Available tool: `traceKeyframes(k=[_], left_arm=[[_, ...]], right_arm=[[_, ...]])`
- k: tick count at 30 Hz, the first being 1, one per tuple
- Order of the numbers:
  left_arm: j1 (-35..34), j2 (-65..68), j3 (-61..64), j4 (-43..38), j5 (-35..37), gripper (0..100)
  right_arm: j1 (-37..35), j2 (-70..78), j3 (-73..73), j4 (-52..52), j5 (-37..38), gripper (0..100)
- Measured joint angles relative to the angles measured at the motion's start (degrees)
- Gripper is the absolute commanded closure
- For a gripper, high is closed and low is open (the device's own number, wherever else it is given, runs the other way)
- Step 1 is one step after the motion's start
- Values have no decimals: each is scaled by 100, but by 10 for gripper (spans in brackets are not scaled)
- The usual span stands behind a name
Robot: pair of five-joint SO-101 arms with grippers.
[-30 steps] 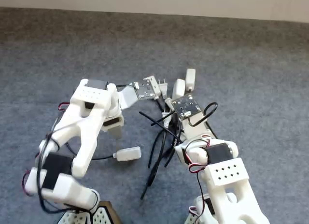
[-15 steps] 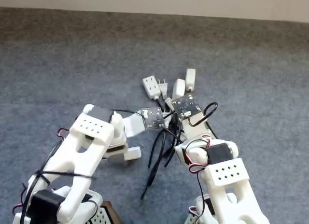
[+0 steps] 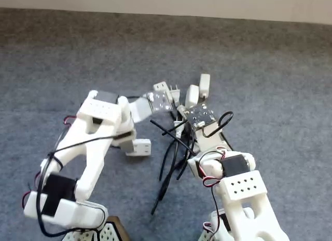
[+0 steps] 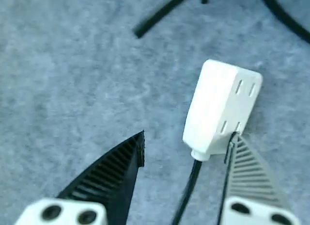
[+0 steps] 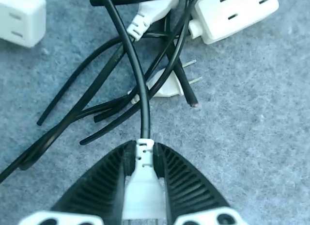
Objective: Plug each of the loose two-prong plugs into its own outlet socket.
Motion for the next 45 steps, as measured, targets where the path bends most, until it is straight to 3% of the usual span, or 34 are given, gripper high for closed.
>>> traceKeyframes(k=[10, 14, 25, 29, 33, 39, 45], left_arm=[[-88, 413, -941, 466, -53, 737], [-105, 422, -1354, 1064, -360, 737], [-88, 448, -1354, 1292, -1240, 737], [-220, 369, -1301, 1644, -659, 737], [-589, -132, -791, 1688, 457, 737], [-1152, -1257, 888, 378, 1213, 737], [-1749, -2681, 2505, -686, 1503, 737]], right_arm=[[0, 0, 0, 0, 9, 992], [0, 0, 0, 0, 9, 992], [0, 0, 0, 0, 9, 992], [0, 0, -141, 0, -97, 992], [0, 9, -958, 9, -105, 992], [0, 1345, -2743, 457, -26, 992], [-325, 2488, -4044, 527, -765, 992]])
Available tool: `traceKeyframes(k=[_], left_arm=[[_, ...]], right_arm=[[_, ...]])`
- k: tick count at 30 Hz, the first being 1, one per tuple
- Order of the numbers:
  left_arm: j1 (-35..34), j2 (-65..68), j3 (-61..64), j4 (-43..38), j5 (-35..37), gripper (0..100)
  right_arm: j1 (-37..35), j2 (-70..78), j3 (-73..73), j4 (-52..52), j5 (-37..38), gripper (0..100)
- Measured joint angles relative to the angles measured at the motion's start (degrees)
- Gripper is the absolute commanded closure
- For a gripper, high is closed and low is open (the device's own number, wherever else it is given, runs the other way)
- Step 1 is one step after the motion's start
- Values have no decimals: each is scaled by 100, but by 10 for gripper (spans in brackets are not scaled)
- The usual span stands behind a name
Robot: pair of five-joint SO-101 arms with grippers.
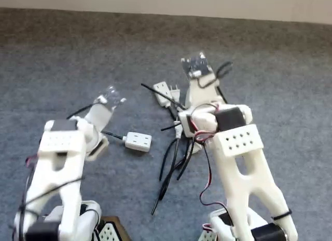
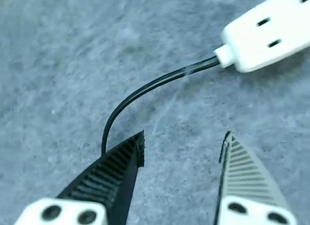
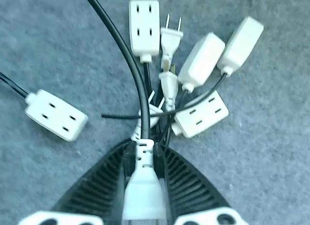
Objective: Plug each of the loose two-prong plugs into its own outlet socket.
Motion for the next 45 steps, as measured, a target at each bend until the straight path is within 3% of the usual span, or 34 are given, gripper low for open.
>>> traceKeyframes(k=[7, 11, 17, 22, 27, 45], left_arm=[[-185, -1574, 1196, -774, 176, 732], [-185, -2637, 1240, -800, 1389, 729], [923, -4316, 1240, -220, 2523, 645], [1758, -5785, 1662, 211, 2884, 635], [1987, -7138, 2136, 246, 2998, 635], [2365, -7358, 2013, 527, 3138, 635]], right_arm=[[-985, -202, -132, -193, -633, 992], [-1292, -905, 897, -1213, -686, 992], [-1468, -1820, 2330, -2462, -686, 992], [-1442, -1952, 2374, -2822, -835, 992], [-1451, -1952, 2418, -2857, -1020, 992], [-1899, -835, 2409, -3367, -1389, 992]])
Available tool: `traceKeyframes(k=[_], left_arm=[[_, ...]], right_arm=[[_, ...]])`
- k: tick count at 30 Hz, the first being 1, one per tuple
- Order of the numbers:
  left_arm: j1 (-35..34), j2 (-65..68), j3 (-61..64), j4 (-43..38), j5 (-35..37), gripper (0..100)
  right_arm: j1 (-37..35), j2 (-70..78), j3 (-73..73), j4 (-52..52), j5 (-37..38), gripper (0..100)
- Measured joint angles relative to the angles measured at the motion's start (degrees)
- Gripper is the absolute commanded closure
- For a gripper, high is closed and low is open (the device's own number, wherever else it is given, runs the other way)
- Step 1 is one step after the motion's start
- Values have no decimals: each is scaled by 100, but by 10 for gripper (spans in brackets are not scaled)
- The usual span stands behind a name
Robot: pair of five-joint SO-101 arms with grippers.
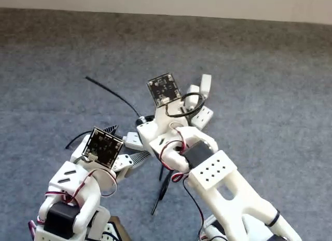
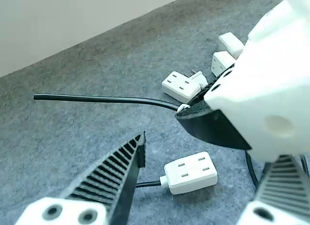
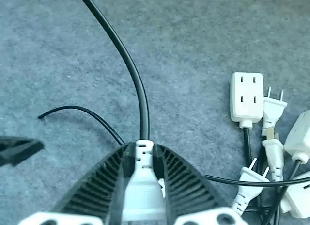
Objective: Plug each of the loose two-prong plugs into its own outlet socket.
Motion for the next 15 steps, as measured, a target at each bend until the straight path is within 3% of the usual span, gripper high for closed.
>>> traceKeyframes(k=[7, 15], left_arm=[[-571, 0, 818, -1046, 35, 636], [-949, 9, 1143, -1398, 18, 636]], right_arm=[[-167, -167, -202, 554, -88, 992], [-79, -985, -677, 1802, 167, 992]])
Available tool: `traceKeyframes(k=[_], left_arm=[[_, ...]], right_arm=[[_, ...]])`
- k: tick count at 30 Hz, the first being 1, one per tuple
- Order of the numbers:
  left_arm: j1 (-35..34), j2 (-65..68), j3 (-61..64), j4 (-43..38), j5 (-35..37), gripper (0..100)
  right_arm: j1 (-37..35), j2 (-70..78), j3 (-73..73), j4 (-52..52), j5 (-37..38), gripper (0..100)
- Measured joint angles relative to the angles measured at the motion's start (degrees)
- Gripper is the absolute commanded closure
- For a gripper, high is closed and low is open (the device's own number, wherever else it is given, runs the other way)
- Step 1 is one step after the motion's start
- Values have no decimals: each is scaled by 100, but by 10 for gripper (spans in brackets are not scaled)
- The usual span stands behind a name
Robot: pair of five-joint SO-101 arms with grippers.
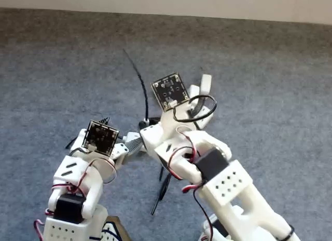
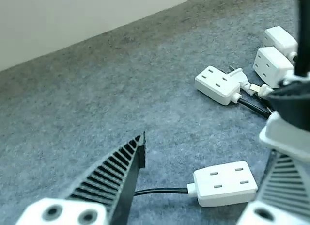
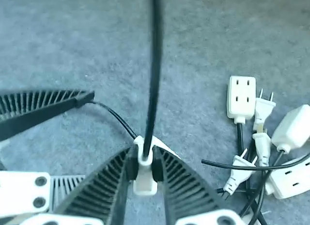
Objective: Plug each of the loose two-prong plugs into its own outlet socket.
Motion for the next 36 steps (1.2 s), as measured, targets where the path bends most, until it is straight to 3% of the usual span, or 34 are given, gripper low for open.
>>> traceKeyframes(k=[11, 20, 27, 36], left_arm=[[-264, 0, 0, -53, 0, 636], [-413, 0, 79, -88, 0, 651], [-1635, -9, 97, -387, 273, 771], [-2813, -9, 132, -440, 1240, 777]], right_arm=[[26, -123, -88, 343, 299, 992], [536, -123, -35, 387, 360, 992], [686, 1099, -510, 158, -70, 992], [765, 3851, -2585, 747, -1257, 992]])
